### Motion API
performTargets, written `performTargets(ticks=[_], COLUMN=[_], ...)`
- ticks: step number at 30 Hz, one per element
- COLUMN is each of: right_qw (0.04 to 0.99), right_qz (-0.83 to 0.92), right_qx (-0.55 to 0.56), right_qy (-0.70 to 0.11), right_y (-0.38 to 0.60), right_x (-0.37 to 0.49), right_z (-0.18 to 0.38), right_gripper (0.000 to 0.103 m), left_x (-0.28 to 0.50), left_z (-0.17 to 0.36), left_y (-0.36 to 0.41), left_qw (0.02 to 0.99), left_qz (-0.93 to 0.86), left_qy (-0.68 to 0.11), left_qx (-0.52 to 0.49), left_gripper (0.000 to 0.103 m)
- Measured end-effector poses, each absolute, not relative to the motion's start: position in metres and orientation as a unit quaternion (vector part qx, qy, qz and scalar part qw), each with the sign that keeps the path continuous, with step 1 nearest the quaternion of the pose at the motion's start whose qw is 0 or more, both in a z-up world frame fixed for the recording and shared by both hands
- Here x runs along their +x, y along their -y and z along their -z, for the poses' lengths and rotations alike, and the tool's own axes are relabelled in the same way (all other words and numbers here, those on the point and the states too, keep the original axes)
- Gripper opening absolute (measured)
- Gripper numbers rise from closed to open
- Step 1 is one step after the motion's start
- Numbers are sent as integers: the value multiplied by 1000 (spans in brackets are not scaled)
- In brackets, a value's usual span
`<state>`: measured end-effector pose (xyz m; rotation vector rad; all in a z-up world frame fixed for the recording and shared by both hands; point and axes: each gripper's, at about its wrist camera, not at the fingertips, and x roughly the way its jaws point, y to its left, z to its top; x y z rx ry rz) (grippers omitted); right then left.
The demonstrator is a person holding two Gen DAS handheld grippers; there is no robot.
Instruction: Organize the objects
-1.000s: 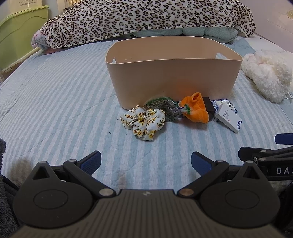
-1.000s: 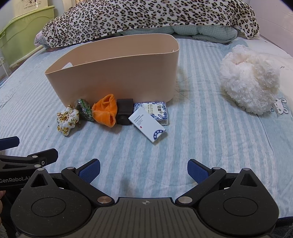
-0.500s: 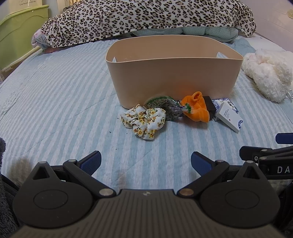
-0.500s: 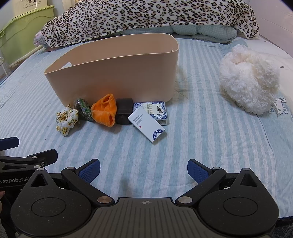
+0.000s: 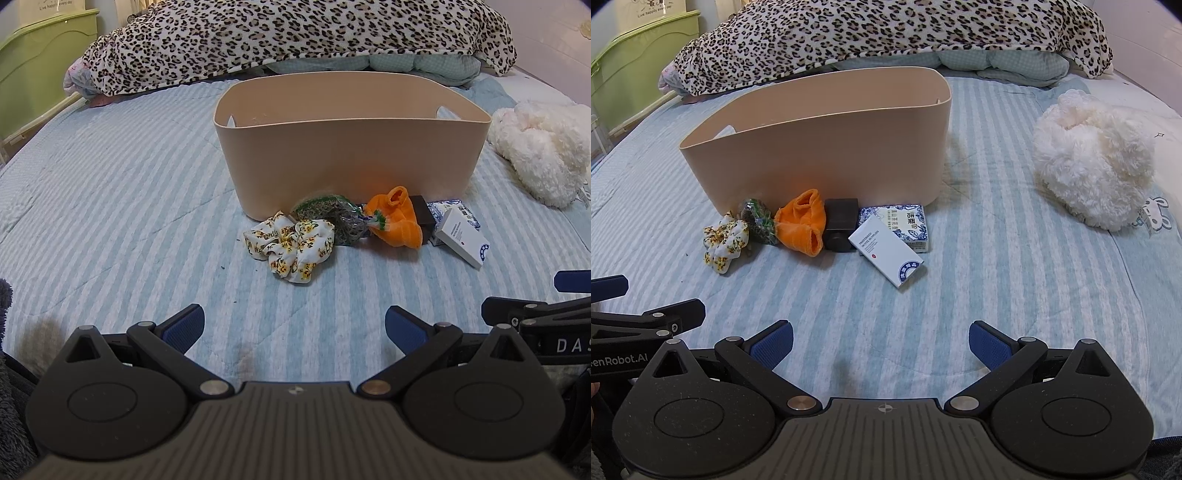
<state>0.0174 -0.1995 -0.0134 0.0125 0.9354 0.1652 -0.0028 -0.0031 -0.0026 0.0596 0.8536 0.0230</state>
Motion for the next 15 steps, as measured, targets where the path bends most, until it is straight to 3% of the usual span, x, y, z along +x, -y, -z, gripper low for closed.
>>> performTargets(ticks=[15], right_qw=[890], right_qz=[-79], right_qx=[1], right_qy=[-449], right_y=[197], right_x=[18], right_z=[12], right_gripper=[103], left_x=[5], left_z=[1], left_y=[0], left_qw=[905], left_qz=[-7], left_qy=[-425], left_qx=[20], left_gripper=[103])
